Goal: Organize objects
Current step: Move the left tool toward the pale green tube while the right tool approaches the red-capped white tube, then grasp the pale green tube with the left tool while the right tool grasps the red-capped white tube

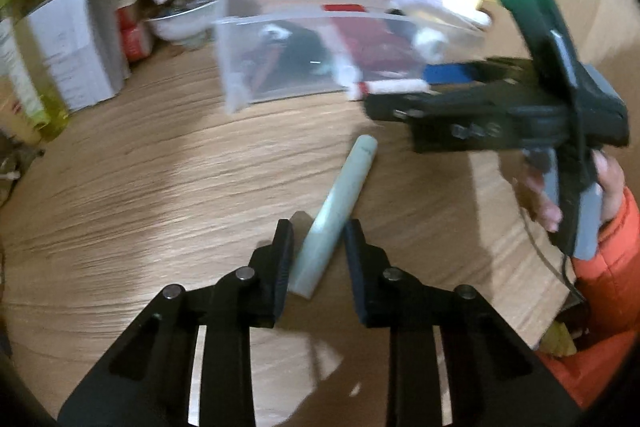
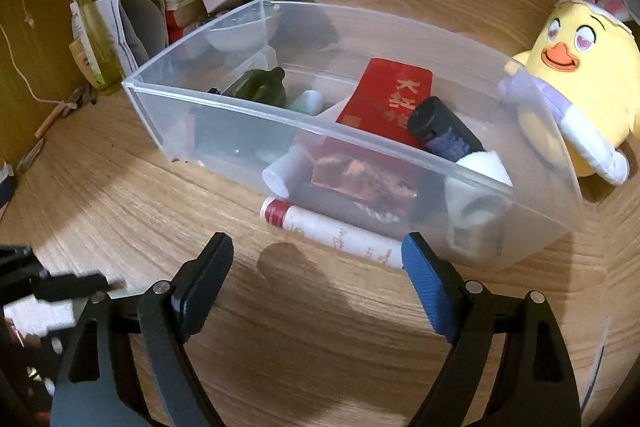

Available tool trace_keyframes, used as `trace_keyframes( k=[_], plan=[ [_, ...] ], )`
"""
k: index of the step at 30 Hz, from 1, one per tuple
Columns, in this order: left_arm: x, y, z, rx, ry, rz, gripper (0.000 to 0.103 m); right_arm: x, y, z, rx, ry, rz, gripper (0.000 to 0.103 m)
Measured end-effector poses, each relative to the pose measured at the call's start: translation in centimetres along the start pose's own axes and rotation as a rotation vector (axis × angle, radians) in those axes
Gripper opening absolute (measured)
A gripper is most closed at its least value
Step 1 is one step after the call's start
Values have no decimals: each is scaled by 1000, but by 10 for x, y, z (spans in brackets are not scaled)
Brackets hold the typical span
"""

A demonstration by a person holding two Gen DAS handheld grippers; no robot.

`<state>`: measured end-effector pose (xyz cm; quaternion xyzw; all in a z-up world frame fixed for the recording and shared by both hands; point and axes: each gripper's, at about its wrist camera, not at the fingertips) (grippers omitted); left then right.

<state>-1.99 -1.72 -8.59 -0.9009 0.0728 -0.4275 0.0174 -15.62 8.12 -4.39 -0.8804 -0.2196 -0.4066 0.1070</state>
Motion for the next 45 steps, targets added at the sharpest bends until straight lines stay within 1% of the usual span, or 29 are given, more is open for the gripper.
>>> trace_keyframes(
  k=[1, 3, 4, 6, 10, 12, 13, 15, 17, 19, 21, 22, 25, 27, 28, 29, 30, 33, 35, 36, 37, 38, 40, 43, 44, 45],
  plan=[
    [0, 6, 0, 16, 1, -16, 26, 0, 1, 0, 7, 8, -5, 89],
    [1, 17, -2, 42, 5, -33, 26, 3, 5, 4, 26, 28, -35, 88],
    [0, 21, -3, 50, 7, -33, 26, 5, 6, 6, 24, 39, -68, 88],
    [1, 25, -5, 62, 9, -28, 26, 10, 6, 10, 13, 29, -87, 88],
    [0, 22, -12, 49, -4, -26, 26, 12, 6, 5, 26, 3, -34, 88],
    [0, 19, -15, 38, -14, -23, 27, 7, 3, 1, 23, 11, -34, 88],
    [0, 17, -17, 30, -19, -24, 28, 3, 2, -1, 17, 19, -31, 88],
    [-2, 17, -20, 26, -21, -25, 30, -4, 1, -5, 14, 23, -24, 92],
    [-5, 17, -21, 30, -15, -18, 30, -5, 5, -5, 30, 33, -28, 92],
    [-7, 18, -22, 34, -6, -11, 30, 0, 7, -2, 43, 51, -65, 91],
    [-8, 19, -22, 32, 1, -5, 30, 10, 5, 4, 26, 50, -118, 91],
    [-8, 19, -20, 28, 4, -2, 30, 15, 4, 5, 19, 39, -117, 91],
    [-10, 17, -19, 21, 10, 4, 34, 17, 2, 2, 28, 19, -73, 91],
    [-11, 17, -19, 18, 11, 3, 35, 10, 2, -5, 27, 26, -58, 91],
    [-11, 16, -18, 15, 10, 4, 35, 4, 2, -8, 29, 35, -55, 92],
    [-11, 16, -18, 14, 8, 2, 35, -2, 2, -9, 25, 55, -66, 92],
    [-11, 16, -18, 16, 6, 1, 35, -6, 3, -9, 24, 69, -73, 96],
    [-12, 19, -17, 32, 7, 8, 35, -9, 13, -6, 80, 76, -56, 96],
    [-11, 21, -18, 37, 6, 6, 35, -6, 17, -3, 91, 89, -81, 95],
    [-11, 22, -18, 39, 5, 5, 35, -3, 17, -1, 90, 95, -110, 92],
    [-10, 23, -18, 42, 3, 6, 35, 0, 17, 0, 83, 99, -134, 92],
    [-10, 23, -19, 43, 1, 6, 35, 3, 17, 0, 77, 92, -138, 92],
    [-9, 24, -19, 45, -2, 5, 35, 6, 20, -4, 83, 67, -114, 92],
    [-11, 24, -20, 44, 0, 8, 35, -3, 22, -13, 97, 55, -71, 92],
    [-11, 23, -20, 42, 1, 7, 35, -8, 22, -16, 101, 59, -61, 93],
    [-12, 23, -20, 38, 0, 5, 35, -15, 22, -17, 93, 82, -73, 94]
  ],
)
Point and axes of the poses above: each gripper's, at about its wrist camera, not at the fingertips, and x roughly against the way its jaws point, y to its left, z to its underside, and after that the axes turned 3 degrees about -y, right-handed
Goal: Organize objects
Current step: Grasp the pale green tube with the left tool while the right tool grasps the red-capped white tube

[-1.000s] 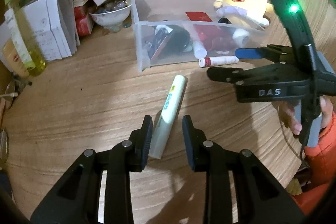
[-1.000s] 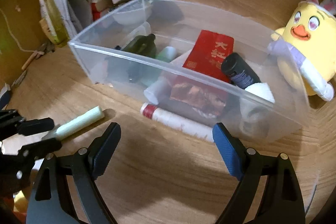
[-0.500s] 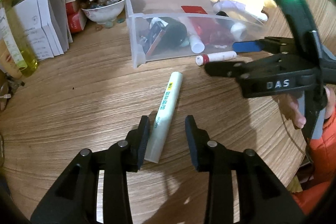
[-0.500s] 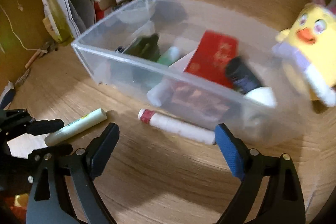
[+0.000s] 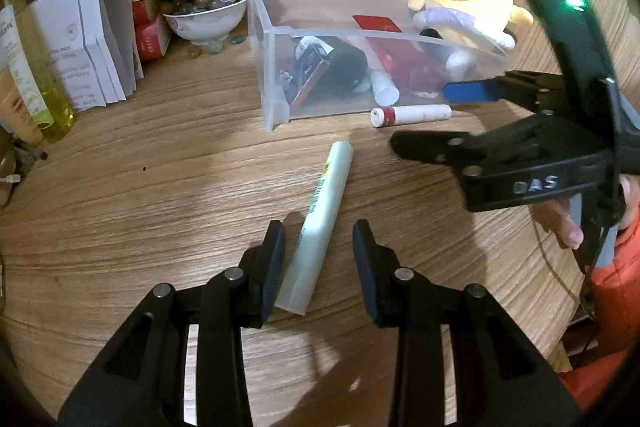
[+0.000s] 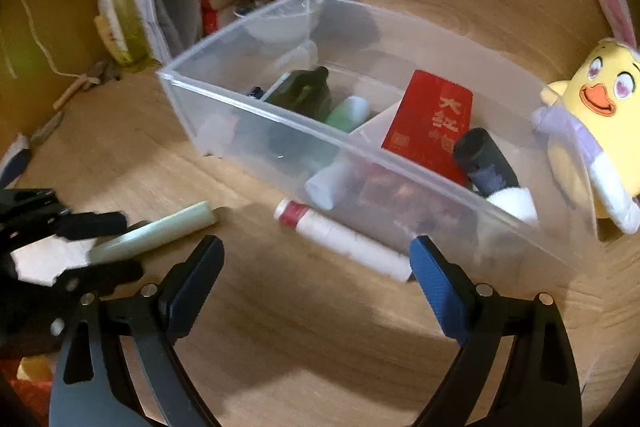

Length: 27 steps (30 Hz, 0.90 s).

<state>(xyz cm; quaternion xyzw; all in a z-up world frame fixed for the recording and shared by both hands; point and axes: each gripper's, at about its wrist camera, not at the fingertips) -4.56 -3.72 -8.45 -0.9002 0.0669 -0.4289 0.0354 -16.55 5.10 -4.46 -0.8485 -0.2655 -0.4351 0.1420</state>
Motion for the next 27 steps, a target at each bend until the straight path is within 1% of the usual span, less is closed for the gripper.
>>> trace_keyframes(
  k=[1, 3, 4, 5, 6, 7, 8, 9, 11, 12, 13, 15, 17, 19, 20, 21, 22, 23, 25, 26, 27],
  plan=[
    [-1, 0, 0, -4, 1, -4, 35, -1, 1, 1, 0, 3, -6, 92],
    [-2, 0, 0, -5, -3, -9, 35, 0, 9, 4, 50, 7, 13, 92],
    [-2, 0, 0, -4, -2, -6, 35, 2, 11, 7, 62, 12, 4, 92],
    [-2, 1, -1, -2, -2, -4, 35, 6, 13, 10, 70, 16, -21, 89],
    [-3, 1, -1, -1, -3, -4, 35, 10, 13, 12, 69, 24, -63, 79],
    [-3, 1, -1, -1, -5, -3, 34, 14, 12, 14, 61, 33, -105, 74],
    [-4, 1, -1, -2, -6, -2, 34, 18, 11, 15, 56, 28, -119, 74],
    [-4, 0, -2, -3, -7, -1, 33, 22, 10, 14, 56, 10, -97, 74],
    [-5, -1, -2, -9, -7, 0, 24, 25, 8, 11, 67, -27, -29, 74],
    [-5, -2, -3, -12, -6, 2, 23, 24, 5, 8, 62, -32, -19, 74],
    [-5, -2, -2, -12, -5, 4, 20, 20, 4, 6, 57, -28, -20, 74],
    [-5, -1, -2, -9, -4, 11, 18, 8, 2, 2, 59, -7, -9, 74],
    [-5, 0, -3, -3, -1, 17, 15, 5, 2, 5, 64, 11, -8, 71],
    [-5, 0, -3, 3, 2, 23, 15, 2, 3, 12, 60, 30, -34, 64],
    [-5, 1, -4, 6, 3, 27, 15, 2, 2, 15, 61, 37, -41, 64],
    [-5, 1, -4, 6, 5, 29, 15, 4, 2, 17, 61, 26, -45, 60],
    [-6, 0, -5, 5, 6, 32, 15, 5, 2, 19, 60, 23, -48, 53],
    [-7, 0, -5, 3, 7, 33, 15, 6, 2, 20, 60, 20, -49, 47],
    [-8, -2, -6, 2, 7, 34, 15, 10, 1, 23, 58, 11, -51, 27],
    [-8, -3, -7, 2, 6, 35, 15, 12, 0, 24, 53, 7, -57, 23],
    [-7, -4, -7, 1, 1, 34, 15, 13, -1, 26, 42, 2, -66, 15]
  ],
)
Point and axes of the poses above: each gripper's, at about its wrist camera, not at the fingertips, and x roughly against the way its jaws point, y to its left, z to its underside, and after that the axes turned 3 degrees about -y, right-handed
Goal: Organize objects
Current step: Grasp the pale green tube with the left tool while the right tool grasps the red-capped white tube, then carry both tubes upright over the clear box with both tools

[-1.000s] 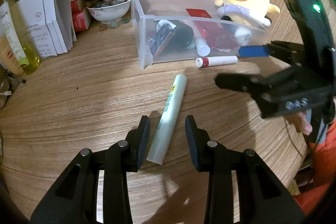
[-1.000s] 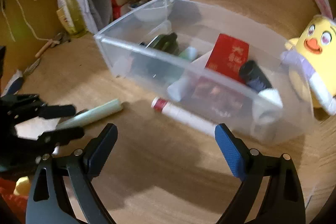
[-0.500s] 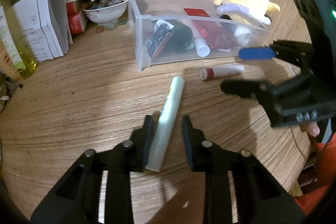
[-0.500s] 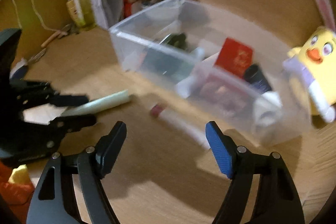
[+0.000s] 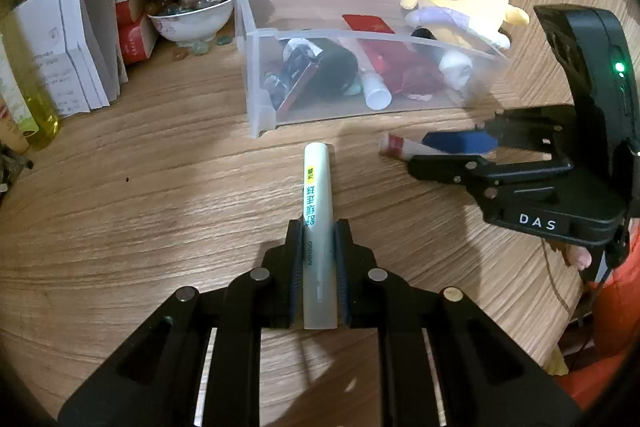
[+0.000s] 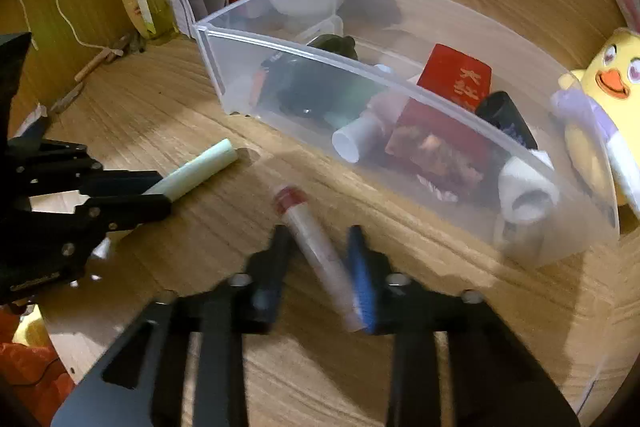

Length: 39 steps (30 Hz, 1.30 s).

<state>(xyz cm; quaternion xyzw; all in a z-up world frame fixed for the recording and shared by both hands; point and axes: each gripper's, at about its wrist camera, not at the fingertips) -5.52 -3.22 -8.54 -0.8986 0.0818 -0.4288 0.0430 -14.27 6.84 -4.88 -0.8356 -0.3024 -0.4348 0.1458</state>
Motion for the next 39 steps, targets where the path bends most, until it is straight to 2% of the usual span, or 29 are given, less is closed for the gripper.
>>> trace_keyframes(
  k=[11, 17, 26, 36, 39],
  plan=[
    [15, -14, -8, -8, -50, 14, 15, 26, 4, 19, -65, -92, -28, 14],
    [21, -21, -13, -17, -71, 19, 15, 39, 0, 15, -112, -143, -40, 14],
    [6, -39, 0, -94, 22, 10, 14, 59, -9, 19, -137, -202, -26, 14],
    [-10, -45, -13, -105, 42, -9, 14, 79, -25, 23, -184, -272, -14, 14],
    [-22, -44, -17, -76, 66, -12, 14, 86, -28, 22, -192, -296, -7, 14]
  ],
)
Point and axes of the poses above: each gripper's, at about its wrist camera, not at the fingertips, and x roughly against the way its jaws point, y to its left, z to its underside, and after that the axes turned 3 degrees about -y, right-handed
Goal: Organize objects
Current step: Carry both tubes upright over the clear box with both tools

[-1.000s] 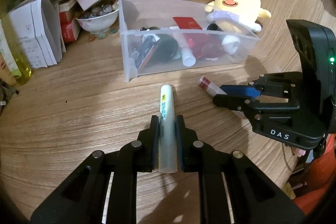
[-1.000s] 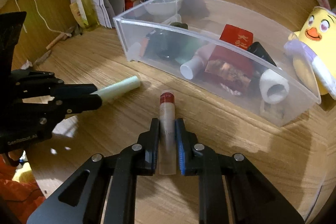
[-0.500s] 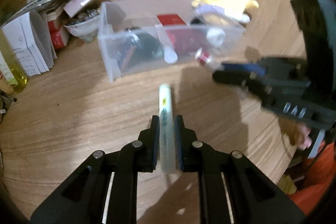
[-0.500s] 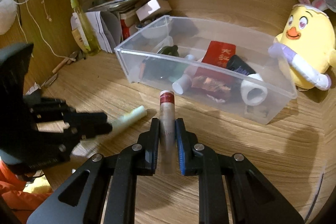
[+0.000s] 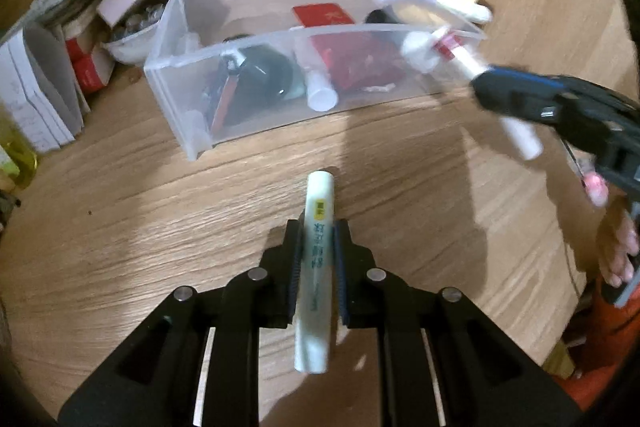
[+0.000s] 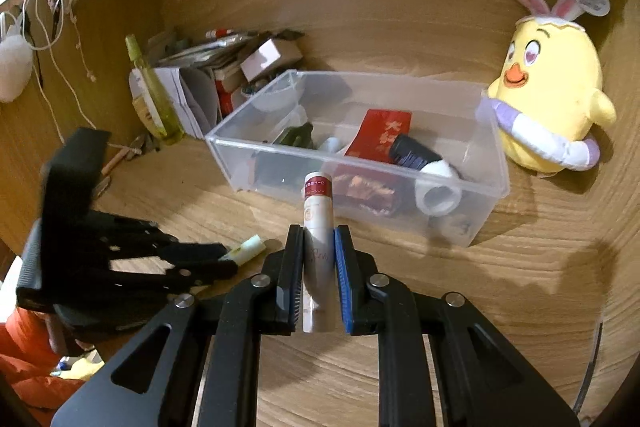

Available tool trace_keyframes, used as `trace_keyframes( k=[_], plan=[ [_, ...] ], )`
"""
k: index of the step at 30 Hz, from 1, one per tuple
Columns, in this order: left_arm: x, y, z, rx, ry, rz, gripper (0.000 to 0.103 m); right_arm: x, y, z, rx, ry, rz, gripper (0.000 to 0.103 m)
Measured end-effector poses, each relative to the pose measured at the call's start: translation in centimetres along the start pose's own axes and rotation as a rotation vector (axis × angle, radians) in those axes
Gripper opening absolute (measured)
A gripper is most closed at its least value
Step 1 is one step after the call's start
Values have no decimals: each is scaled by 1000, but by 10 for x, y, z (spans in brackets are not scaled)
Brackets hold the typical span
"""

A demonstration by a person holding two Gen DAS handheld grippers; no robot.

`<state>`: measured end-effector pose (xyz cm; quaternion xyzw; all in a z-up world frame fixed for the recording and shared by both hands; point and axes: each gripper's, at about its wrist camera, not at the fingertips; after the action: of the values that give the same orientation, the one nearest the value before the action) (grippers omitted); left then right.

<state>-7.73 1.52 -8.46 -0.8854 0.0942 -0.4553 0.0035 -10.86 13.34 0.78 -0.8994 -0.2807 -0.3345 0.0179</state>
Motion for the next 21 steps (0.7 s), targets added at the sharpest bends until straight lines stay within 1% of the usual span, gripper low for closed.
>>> trace_keyframes(
  k=[7, 14, 21],
  plan=[
    [5, -10, -3, -25, -25, -14, 14, 9, -4, -12, -6, -52, 14, 14],
    [34, -11, -17, -18, -129, -14, 14, 13, -13, -24, -26, -87, 24, 14],
    [61, -5, -30, 14, -231, -6, 14, 16, -18, -33, -40, -114, 52, 14]
  ],
)
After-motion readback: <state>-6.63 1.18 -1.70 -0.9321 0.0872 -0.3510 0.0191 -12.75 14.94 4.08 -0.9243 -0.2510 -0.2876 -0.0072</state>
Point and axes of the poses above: each gripper's, at about its wrist camera, not at the fingertips, and x roughly against the way its jaws point, y to its left, z to its underside, and after that the axes turned 3 degrees about -y, right-handed
